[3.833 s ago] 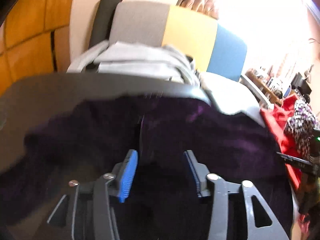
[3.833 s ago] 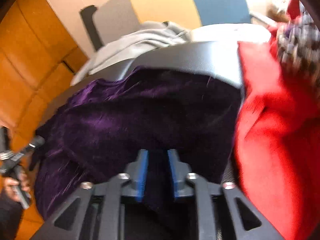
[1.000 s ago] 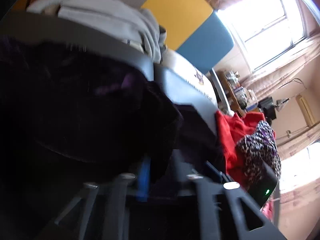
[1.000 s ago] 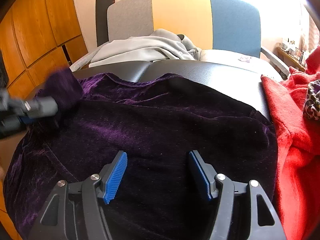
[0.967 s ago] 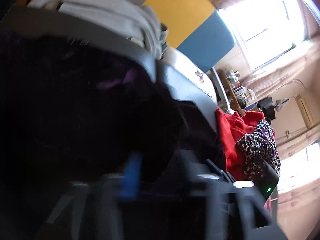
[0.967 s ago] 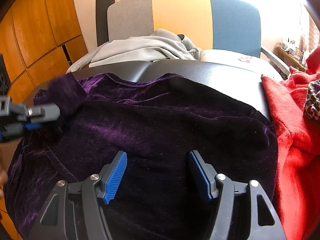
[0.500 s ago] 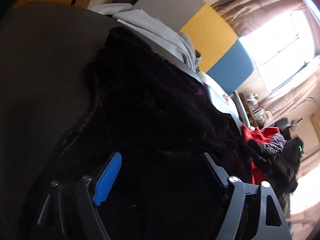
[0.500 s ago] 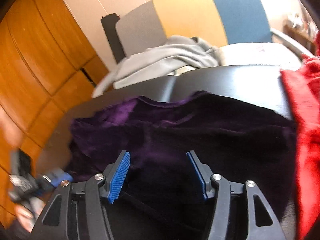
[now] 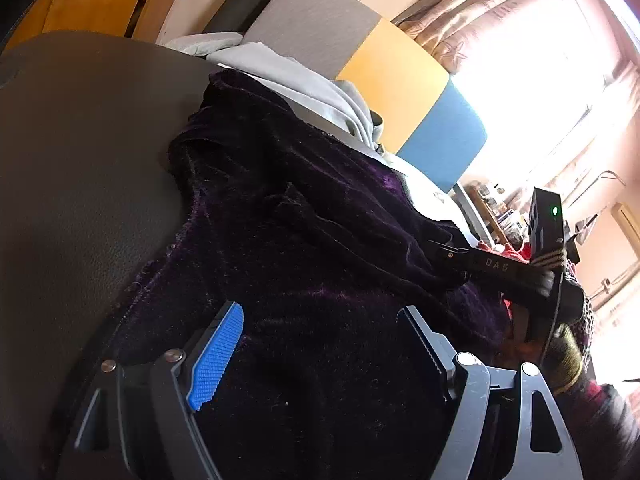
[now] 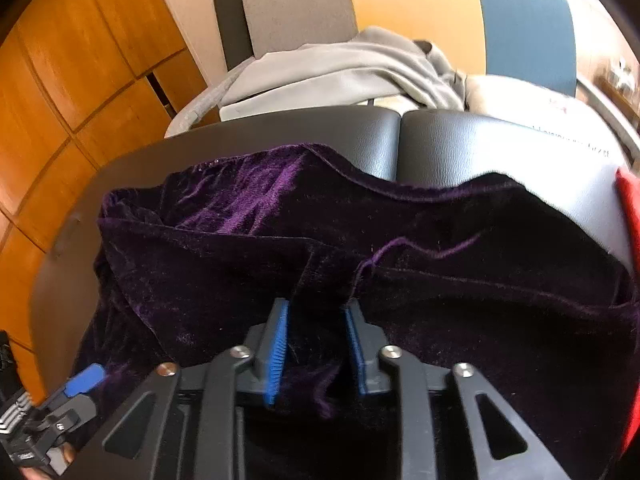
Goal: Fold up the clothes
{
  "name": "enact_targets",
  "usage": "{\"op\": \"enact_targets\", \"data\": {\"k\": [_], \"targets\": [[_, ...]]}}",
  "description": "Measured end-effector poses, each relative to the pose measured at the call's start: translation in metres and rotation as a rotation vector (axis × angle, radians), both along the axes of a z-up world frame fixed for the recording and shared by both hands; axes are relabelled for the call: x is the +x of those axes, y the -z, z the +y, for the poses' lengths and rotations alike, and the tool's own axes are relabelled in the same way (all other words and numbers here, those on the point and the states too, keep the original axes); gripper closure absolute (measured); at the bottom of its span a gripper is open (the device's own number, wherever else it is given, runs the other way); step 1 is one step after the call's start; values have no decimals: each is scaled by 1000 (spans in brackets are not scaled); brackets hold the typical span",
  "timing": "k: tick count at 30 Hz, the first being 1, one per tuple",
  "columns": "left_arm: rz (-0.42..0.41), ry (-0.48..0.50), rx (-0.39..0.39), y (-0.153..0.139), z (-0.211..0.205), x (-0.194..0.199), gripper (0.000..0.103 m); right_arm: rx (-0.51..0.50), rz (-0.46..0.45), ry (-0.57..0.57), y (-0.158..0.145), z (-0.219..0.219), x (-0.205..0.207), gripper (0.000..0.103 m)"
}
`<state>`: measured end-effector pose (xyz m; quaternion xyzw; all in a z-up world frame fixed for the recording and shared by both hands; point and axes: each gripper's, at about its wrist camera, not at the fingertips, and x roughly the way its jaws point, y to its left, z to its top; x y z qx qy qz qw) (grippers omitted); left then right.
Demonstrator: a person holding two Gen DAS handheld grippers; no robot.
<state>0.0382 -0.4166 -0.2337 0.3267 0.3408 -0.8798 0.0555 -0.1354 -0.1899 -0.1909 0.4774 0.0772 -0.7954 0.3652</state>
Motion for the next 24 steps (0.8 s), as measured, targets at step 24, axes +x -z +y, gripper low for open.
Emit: {"op": "enact_targets", "data": {"k": [24], "targets": [[86,-72,434,-12,-49,-2,19,-245,-85,275,-60,171,-34,95]]}}
